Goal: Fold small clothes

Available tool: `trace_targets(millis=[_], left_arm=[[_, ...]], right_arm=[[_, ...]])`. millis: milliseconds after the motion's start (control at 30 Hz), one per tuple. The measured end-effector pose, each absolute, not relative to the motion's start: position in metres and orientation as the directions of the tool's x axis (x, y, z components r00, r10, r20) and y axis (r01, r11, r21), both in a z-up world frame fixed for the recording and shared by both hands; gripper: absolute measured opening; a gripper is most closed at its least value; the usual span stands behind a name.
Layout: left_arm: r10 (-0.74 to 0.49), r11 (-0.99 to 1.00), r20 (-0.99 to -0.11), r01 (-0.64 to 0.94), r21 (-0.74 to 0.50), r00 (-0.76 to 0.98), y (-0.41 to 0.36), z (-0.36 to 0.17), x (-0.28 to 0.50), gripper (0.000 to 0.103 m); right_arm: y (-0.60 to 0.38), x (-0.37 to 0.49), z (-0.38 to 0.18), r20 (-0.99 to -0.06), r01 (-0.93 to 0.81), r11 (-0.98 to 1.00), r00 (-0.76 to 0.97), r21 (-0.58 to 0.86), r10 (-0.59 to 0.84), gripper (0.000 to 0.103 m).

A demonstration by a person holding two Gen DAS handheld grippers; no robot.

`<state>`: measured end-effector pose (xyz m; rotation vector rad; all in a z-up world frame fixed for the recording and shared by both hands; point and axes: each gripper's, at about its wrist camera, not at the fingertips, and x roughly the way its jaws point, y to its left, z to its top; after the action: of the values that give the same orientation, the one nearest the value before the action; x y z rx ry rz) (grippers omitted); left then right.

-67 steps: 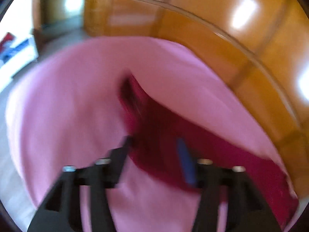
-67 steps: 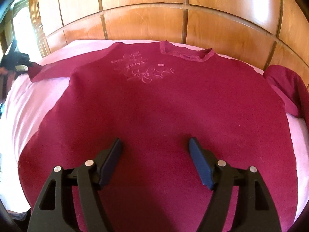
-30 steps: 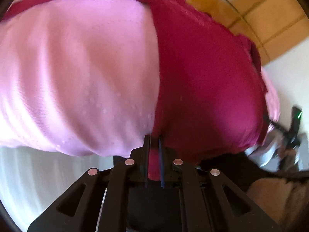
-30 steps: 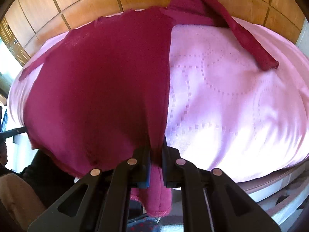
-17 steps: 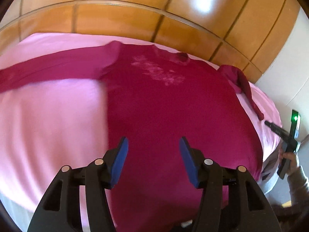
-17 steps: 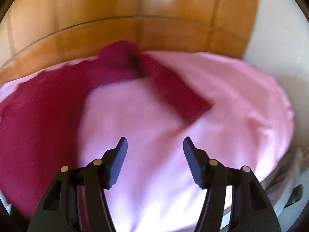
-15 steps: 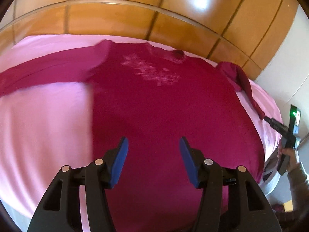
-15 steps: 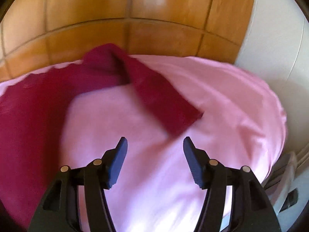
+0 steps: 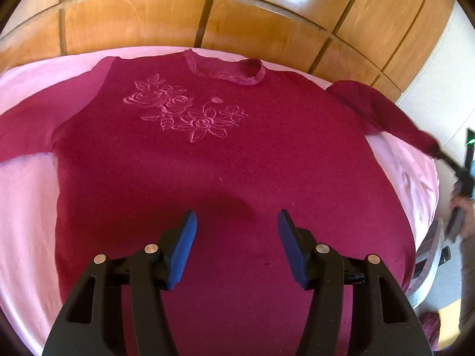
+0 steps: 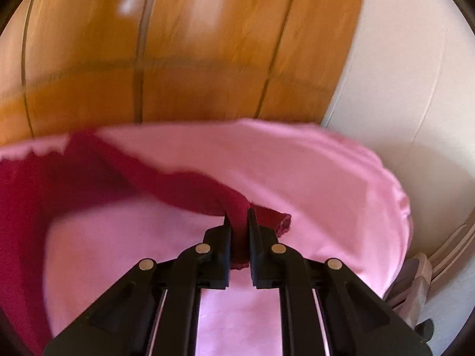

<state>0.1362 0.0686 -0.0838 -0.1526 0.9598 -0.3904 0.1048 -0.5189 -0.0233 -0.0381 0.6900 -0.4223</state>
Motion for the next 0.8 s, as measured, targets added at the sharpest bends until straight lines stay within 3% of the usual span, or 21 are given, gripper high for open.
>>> trace_targets(millis=[267, 500, 600, 633, 667, 800], left_arm=[[-0.384, 0.922, -0.768, 0.253, -0.292, 0.512, 0.066, -0.085, 0.145, 0.056], [-0.366, 0.929, -0.778, 0.248, -0.274, 0.511, 0.064, -0.085, 0.15, 0.056], [-0.359, 0.932, -0.78, 0.24, -0.271, 0.512, 0.064, -0.085, 0.151, 0.056], [-0.355, 0.933, -0.781, 0.239, -0.268, 0.514, 0.063, -0.084, 0.152, 0.056], [-0.352, 0.935, -0.781, 0.239, -0.263, 0.516, 0.063, -0.084, 0.152, 0.056], [-0.345, 0.937, -0.777, 0.232, -0.26, 0.526, 0.064, -0.083, 0.153, 0.056]], right_arm=[[-0.587, 0.144, 0.017, -0.687, 0.436, 0.896, 0.626, -0.082, -0.368, 0.009], [-0.628, 0.221, -0.023, -0.78, 0.512, 0.846, 0.466, -0.147, -0.418, 0.01], [-0.636, 0.24, -0.048, -0.797, 0.555, 0.821, 0.431, -0.136, -0.423, 0.025], [-0.642, 0.241, -0.053, -0.79, 0.569, 0.811, 0.432, -0.135, -0.434, 0.045], [-0.647, 0.239, -0.056, -0.784, 0.591, 0.797, 0.436, -0.122, -0.443, 0.055], [-0.652, 0.21, -0.067, -0.796, 0.618, 0.775, 0.531, 0.131, -0.289, 0.054]])
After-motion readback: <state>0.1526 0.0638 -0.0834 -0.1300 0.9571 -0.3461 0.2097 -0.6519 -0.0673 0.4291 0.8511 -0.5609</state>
